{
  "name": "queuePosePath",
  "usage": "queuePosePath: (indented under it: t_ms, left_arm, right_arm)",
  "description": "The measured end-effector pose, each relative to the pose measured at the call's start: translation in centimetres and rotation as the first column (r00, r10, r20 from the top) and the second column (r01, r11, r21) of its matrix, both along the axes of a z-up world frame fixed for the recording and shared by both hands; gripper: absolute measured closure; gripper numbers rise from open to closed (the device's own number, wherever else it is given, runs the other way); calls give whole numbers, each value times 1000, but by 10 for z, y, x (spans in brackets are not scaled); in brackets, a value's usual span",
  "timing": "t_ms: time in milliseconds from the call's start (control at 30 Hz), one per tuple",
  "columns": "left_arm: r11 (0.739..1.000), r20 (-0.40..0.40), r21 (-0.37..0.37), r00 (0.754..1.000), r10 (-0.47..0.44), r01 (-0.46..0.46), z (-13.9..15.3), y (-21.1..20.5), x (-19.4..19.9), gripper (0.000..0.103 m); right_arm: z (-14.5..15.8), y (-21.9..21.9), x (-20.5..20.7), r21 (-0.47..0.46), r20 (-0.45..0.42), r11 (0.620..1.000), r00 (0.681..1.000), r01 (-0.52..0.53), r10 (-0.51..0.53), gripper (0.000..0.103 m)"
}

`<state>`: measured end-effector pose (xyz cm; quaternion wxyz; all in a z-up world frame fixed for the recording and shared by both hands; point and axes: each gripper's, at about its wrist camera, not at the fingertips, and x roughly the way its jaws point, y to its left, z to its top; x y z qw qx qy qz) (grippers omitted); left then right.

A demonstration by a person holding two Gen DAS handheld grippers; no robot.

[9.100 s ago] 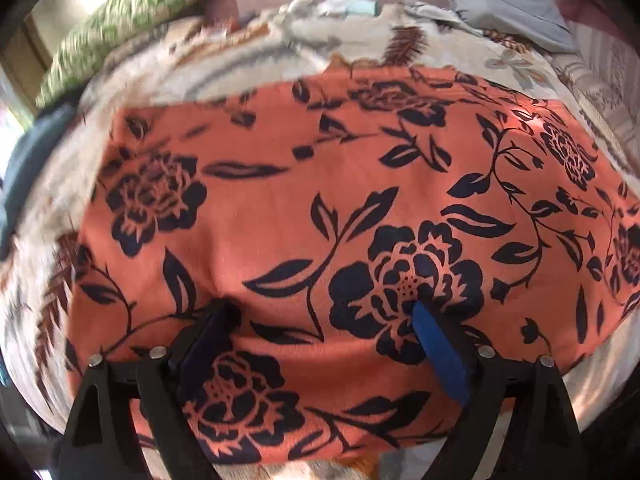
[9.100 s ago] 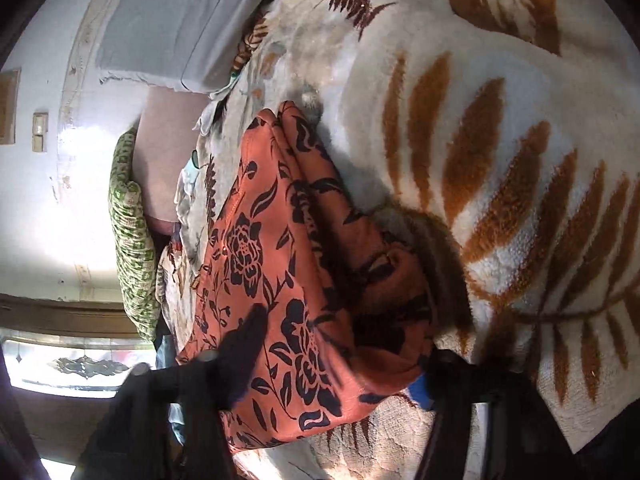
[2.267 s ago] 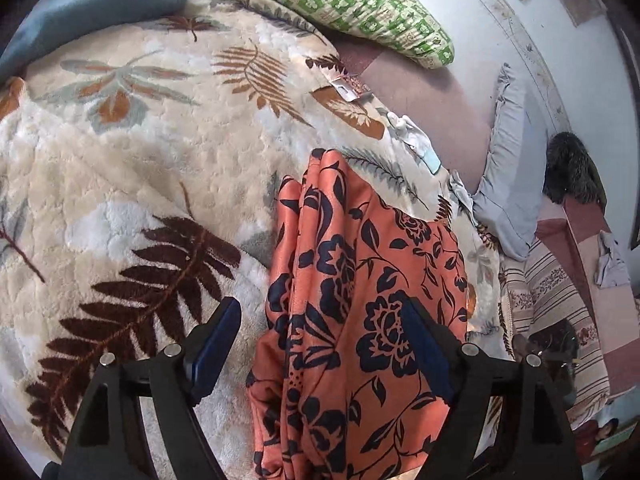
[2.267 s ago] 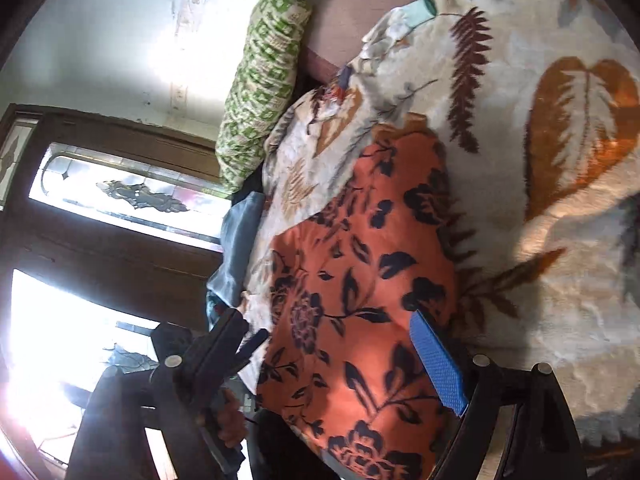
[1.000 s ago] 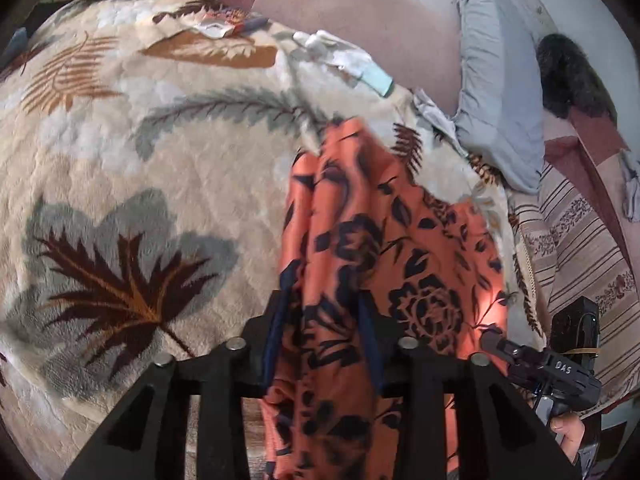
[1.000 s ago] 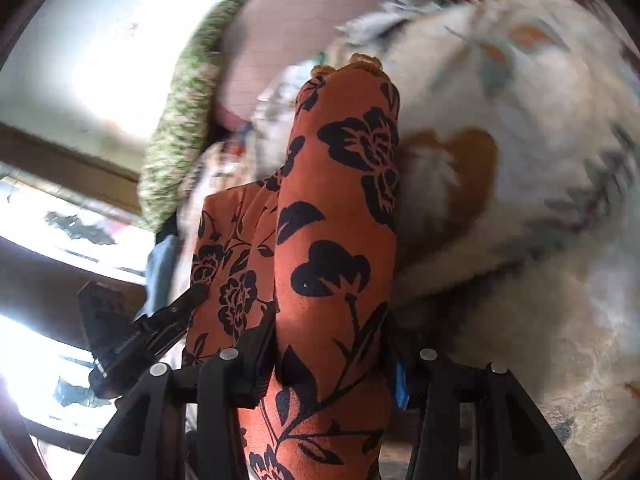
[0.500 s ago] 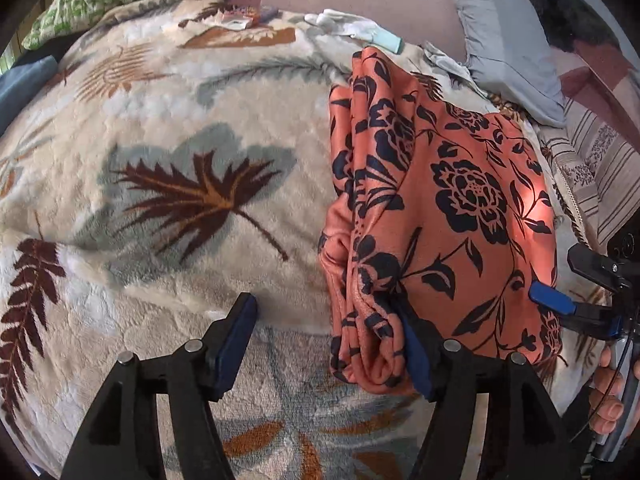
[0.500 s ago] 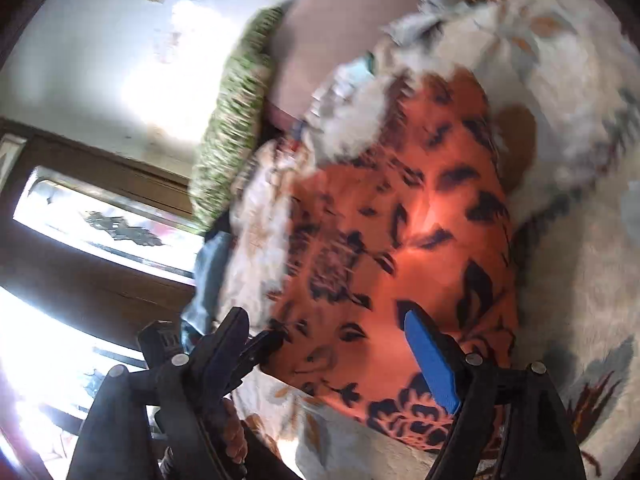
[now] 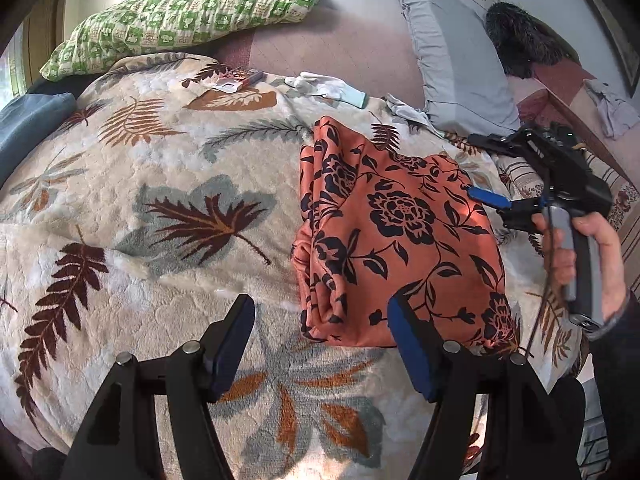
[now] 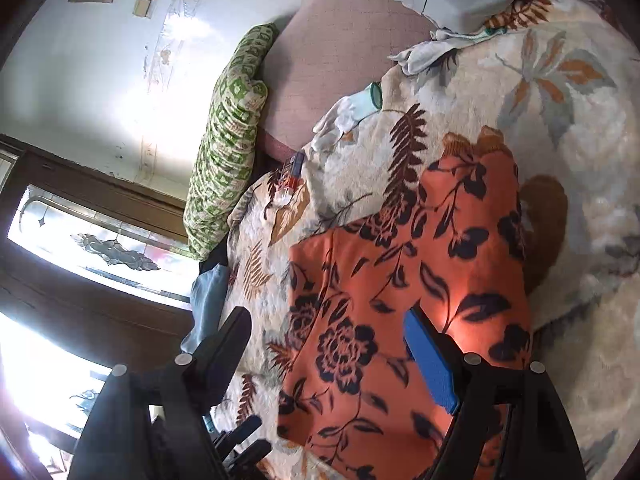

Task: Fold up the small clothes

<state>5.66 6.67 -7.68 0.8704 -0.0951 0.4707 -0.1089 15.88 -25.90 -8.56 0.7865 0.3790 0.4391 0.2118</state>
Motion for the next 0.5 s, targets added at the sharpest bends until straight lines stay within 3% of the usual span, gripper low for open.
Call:
queuePosePath:
  t_ms: [67,133,233,367,500]
  left_arm:
    - [1000,-8,0,1000,9,-9,-1,-1,0,33]
    - [1000,-11,4,1000,1,-1,-3,-2,0,33]
    - [1000,-11,6,1000,-6,6,-3,-5,2,33]
    - [1000,-15,-18,1000,-9,9,-1,-7,-2,33]
    - [999,-7,-26,1000,18,-18,8,-3,-13,33]
  right_arm:
    - [-22,-8,24,-54,-48,998,998,35,-38,21]
    - [-52,-15,39,-32,-126,999,991,42,-46,22]
    - [-30,-11,28,-61,-68,998,997,30,-35,22]
    - [5,-2,-23,-58,8,998,1000,-10,10,22]
    - [2,7,-72,-14,4,999,999,-37,37,20]
